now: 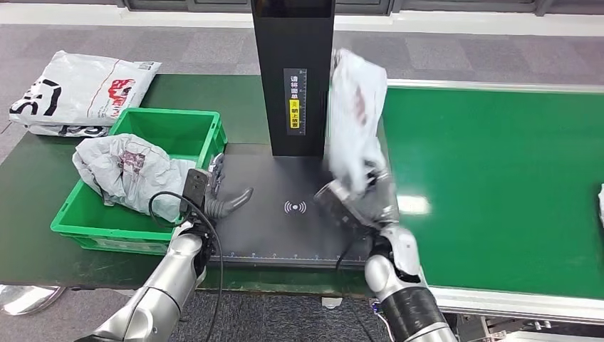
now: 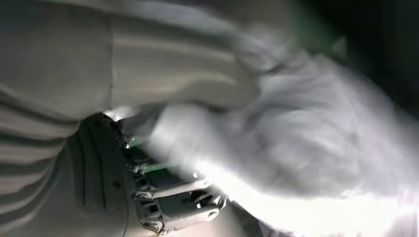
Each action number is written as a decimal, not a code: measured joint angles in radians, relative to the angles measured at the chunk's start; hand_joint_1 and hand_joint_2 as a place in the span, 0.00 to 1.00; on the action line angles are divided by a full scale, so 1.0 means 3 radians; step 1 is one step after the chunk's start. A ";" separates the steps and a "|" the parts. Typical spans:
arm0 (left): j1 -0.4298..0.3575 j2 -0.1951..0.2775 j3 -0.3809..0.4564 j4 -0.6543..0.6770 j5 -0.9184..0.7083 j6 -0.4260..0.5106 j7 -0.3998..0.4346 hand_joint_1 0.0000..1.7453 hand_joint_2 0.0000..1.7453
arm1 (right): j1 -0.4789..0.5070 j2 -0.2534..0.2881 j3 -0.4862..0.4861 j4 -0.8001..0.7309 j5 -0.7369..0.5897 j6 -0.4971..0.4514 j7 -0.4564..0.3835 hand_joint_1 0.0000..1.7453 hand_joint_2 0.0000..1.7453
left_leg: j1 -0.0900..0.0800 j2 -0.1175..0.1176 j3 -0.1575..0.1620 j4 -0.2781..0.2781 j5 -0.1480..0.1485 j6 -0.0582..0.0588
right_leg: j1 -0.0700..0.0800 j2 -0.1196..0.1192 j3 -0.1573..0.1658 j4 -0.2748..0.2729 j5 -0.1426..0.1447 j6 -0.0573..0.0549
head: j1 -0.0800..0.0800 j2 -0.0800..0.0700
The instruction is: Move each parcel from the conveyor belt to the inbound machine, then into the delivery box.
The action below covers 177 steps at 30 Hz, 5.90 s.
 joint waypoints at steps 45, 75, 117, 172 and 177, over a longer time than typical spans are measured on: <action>0.0191 -0.0009 0.0000 -0.0402 -0.0121 0.0220 -0.0148 0.00 1.00 | 0.0143 -0.0315 0.0494 -0.0550 -0.0980 -0.0648 -0.0406 0.00 1.00 | -0.0001 0.0005 -0.0001 0.0000 -0.0001 -0.0001 | -0.0001 0.0003 -0.0004 0.0000 0.0000 0.0000 | 0.0000 0.0000; -0.0229 -0.0189 -0.1272 0.0546 -0.1741 0.0024 0.0475 0.22 1.00 | -0.0072 -0.0259 -0.0464 -0.0062 -0.2756 -0.1208 -0.1533 0.00 1.00 | -0.0005 0.0008 -0.0001 0.0001 -0.0002 0.0001 | -0.0004 0.0005 -0.0004 0.0000 0.0002 0.0002 | 0.0001 0.0000; -0.0801 0.0090 -0.1098 0.0426 -0.2093 0.1197 0.0697 1.00 1.00 | -0.0120 -0.0183 -0.0572 0.0074 -0.2664 -0.1153 -0.1507 0.00 1.00 | -0.0004 0.0004 0.0015 0.0000 0.0002 -0.0001 | -0.0004 0.0006 0.0012 0.0001 0.0002 0.0001 | 0.0001 0.0000; -0.0240 -0.0124 -0.1843 0.0410 -0.1763 -0.0319 0.0221 0.00 1.00 | 0.0134 -0.0197 -0.0803 -0.0160 -0.2502 -0.1183 -0.1397 0.00 1.00 | -0.0006 0.0007 0.0007 0.0000 -0.0010 0.0001 | -0.0005 0.0009 0.0003 -0.0002 -0.0004 0.0003 | 0.0000 0.0000; -0.0467 -0.0145 -0.2208 0.0762 -0.2273 -0.0148 0.0675 0.13 1.00 | 0.0134 -0.0196 -0.0808 -0.0161 -0.2480 -0.1118 -0.1406 0.00 1.00 | -0.0006 -0.0009 0.0027 -0.0001 -0.0017 0.0004 | -0.0006 -0.0009 0.0033 -0.0003 -0.0019 0.0009 | 0.0001 0.0000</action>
